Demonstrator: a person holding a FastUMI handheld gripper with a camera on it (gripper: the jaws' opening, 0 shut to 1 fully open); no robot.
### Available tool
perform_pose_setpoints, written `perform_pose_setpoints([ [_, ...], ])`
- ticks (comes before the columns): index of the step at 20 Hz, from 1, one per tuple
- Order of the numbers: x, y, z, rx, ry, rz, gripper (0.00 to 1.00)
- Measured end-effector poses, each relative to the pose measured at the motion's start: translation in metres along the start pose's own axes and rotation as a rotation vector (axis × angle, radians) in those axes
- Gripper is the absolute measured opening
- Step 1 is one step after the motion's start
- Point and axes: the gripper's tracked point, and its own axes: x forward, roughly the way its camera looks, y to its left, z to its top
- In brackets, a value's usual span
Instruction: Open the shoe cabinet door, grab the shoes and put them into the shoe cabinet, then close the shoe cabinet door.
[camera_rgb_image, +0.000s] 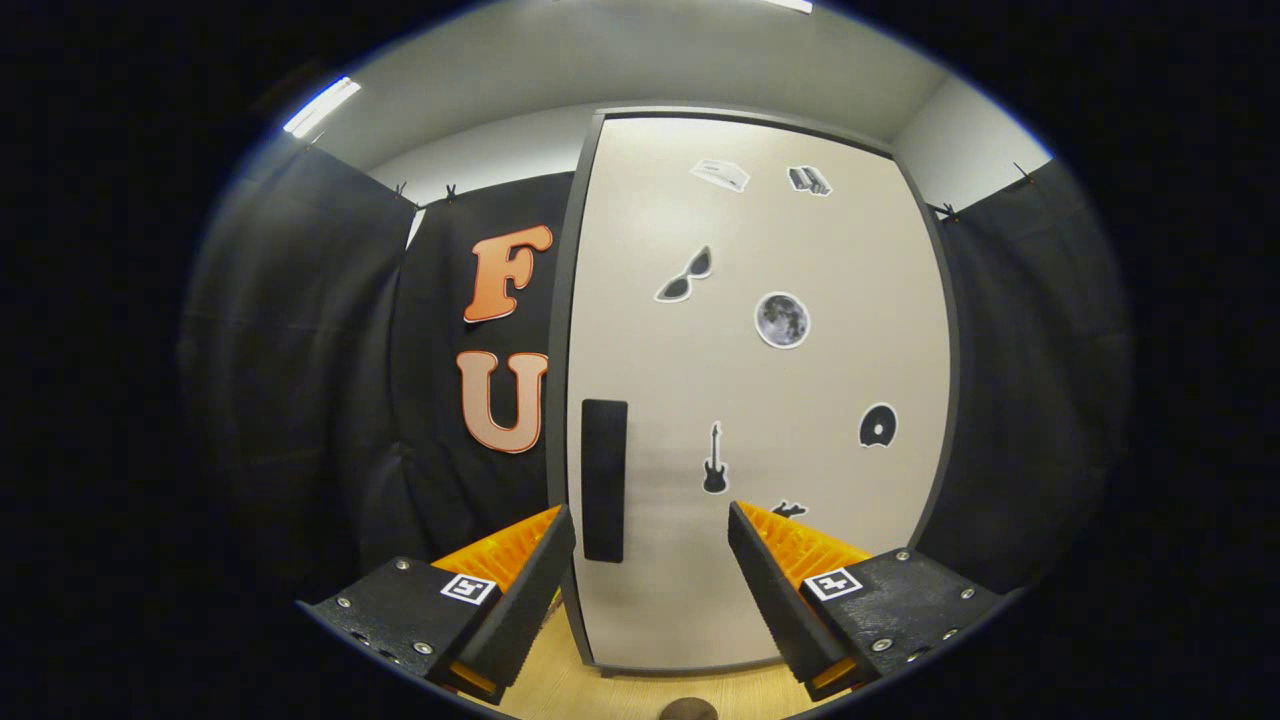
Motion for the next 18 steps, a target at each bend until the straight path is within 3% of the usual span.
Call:
perform_pose_setpoints([
  [10, 0.06, 0.015, -0.012, 0.039, 0.046, -0.044, 0.95],
  [14, 0.067, 0.017, -0.013, 0.059, 0.054, -0.049, 0.76],
  [17, 0.068, 0.027, -0.012, 0.067, 0.054, -0.022, 0.47],
  [18, 0.068, 0.026, -0.012, 0.051, 0.054, -0.028, 0.42],
])
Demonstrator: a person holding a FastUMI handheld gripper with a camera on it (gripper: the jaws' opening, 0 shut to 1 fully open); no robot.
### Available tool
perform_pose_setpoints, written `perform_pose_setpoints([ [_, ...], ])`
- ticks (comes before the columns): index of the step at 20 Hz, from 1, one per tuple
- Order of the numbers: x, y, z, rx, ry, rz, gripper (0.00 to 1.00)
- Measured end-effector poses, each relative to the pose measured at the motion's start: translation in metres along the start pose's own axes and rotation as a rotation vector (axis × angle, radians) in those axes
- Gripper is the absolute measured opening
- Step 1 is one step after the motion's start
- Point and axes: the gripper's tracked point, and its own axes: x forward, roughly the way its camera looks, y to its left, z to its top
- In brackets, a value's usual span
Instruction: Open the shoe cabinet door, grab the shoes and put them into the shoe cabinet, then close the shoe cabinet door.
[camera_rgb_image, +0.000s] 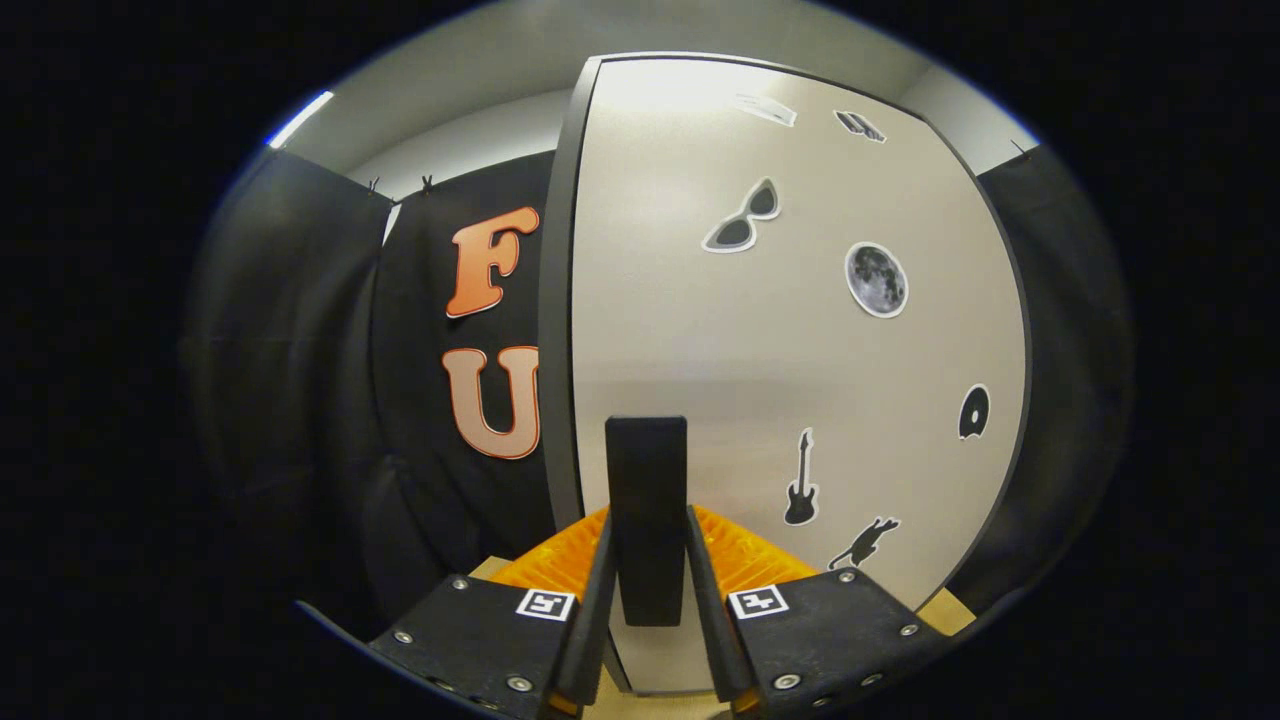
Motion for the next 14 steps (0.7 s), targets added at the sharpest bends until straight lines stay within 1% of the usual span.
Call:
perform_pose_setpoints([
  [1, 0.0, 0.0, 0.0, -0.007, -0.002, 0.002, 0.38],
  [3, -0.002, 0.0, -0.002, 0.008, 0.009, 0.012, 0.36],
  [5, -0.006, -0.002, -0.002, 0.018, 0.022, 0.004, 0.33],
  [8, -0.015, -0.004, 0.0, 0.036, 0.017, -0.015, 0.31],
  [14, -0.04, -0.008, 0.008, 0.038, 0.023, -0.032, 0.31],
])
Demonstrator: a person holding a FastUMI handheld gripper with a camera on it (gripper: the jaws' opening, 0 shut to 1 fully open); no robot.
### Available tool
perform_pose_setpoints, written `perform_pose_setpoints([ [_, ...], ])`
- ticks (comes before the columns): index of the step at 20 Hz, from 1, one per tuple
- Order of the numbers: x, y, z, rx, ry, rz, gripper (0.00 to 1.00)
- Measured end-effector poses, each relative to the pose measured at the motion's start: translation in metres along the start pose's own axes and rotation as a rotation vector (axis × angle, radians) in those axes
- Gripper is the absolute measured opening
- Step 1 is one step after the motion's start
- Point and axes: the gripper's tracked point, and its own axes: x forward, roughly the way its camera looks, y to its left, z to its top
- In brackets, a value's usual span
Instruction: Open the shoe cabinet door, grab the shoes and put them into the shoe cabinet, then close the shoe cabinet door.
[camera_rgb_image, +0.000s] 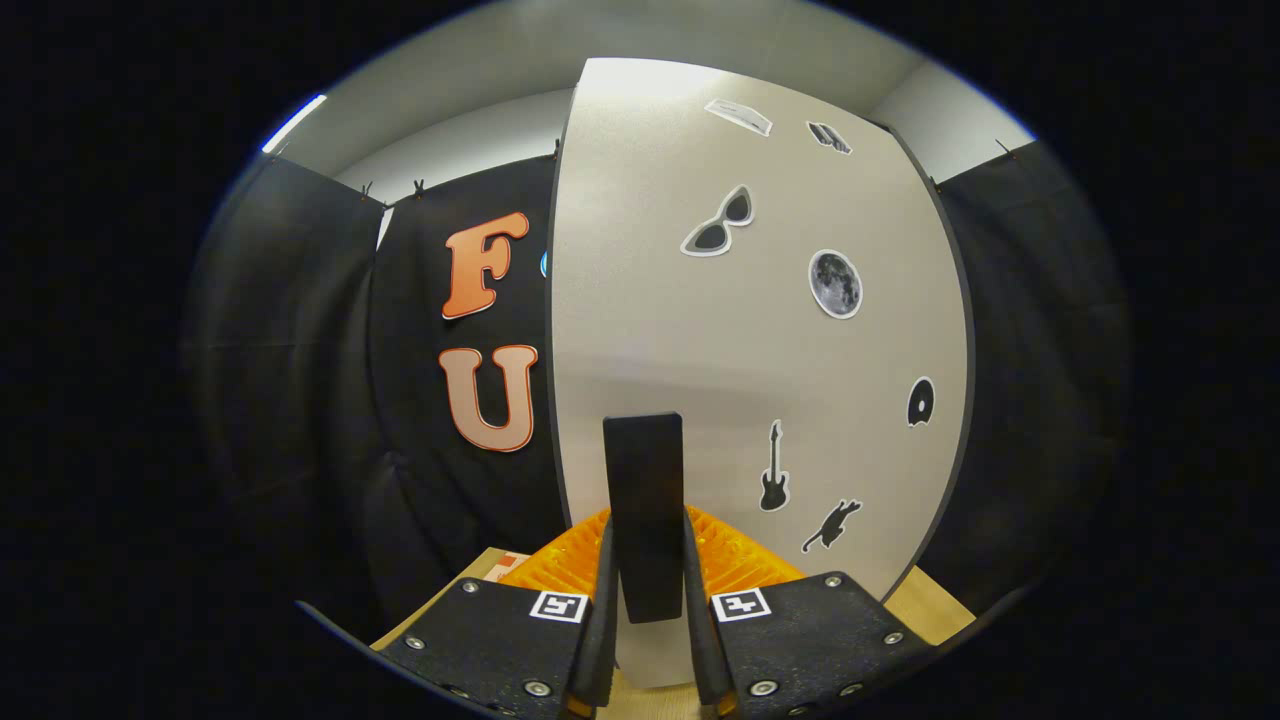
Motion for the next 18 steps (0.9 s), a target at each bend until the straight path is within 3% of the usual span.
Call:
perform_pose_setpoints([
  [18, -0.066, -0.041, 0.004, 0.005, 0.017, -0.047, 0.29],
])
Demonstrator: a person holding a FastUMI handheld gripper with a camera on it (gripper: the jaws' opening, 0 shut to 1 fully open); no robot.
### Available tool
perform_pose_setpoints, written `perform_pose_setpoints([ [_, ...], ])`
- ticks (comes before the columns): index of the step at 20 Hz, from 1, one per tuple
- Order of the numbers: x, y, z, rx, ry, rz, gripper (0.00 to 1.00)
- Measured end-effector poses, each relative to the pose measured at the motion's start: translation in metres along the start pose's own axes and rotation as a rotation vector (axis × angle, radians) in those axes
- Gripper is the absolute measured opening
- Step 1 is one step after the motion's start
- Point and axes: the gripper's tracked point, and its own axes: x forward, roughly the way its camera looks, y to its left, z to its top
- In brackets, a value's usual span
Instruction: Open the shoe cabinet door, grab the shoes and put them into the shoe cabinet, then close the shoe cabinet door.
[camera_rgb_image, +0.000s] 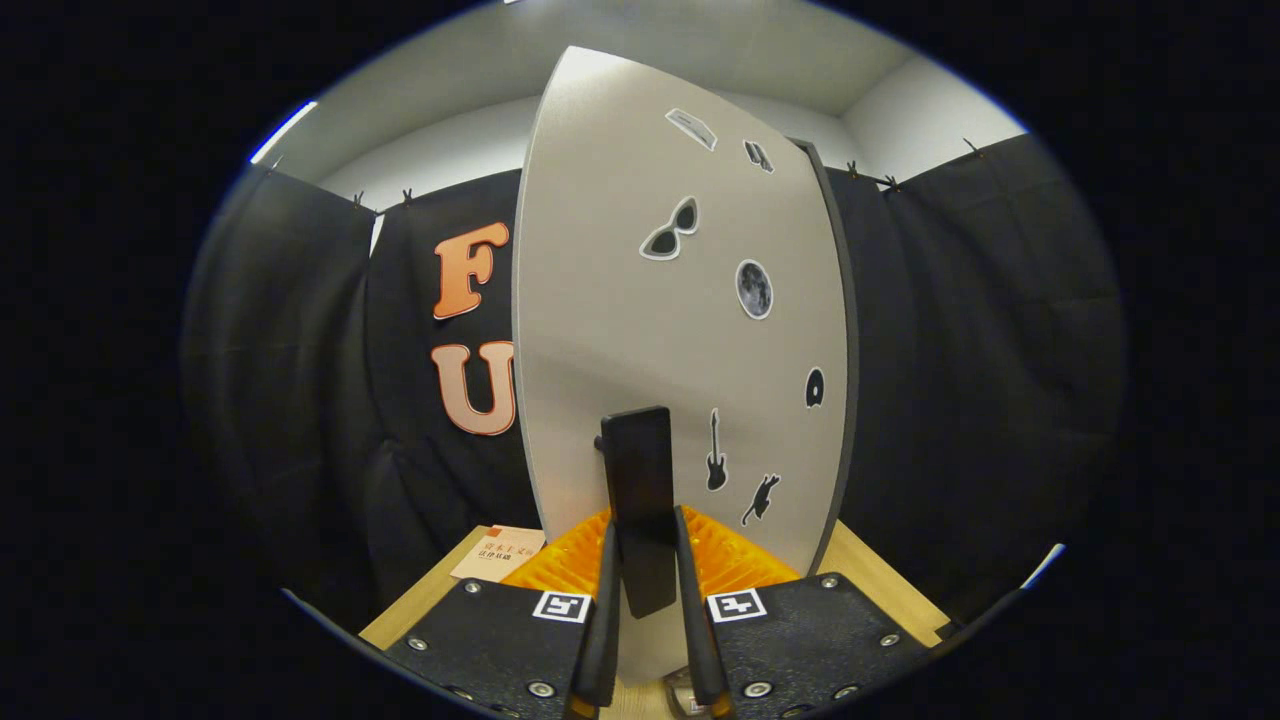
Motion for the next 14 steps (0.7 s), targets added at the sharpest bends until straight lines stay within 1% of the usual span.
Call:
perform_pose_setpoints([
  [6, -0.013, -0.025, -0.002, 0.006, 0.002, -0.043, 0.28],
  [10, -0.035, -0.062, -0.007, 0.002, 0.002, -0.091, 0.28],
  [14, -0.047, -0.091, -0.011, 0.016, -0.002, -0.131, 0.28],
])
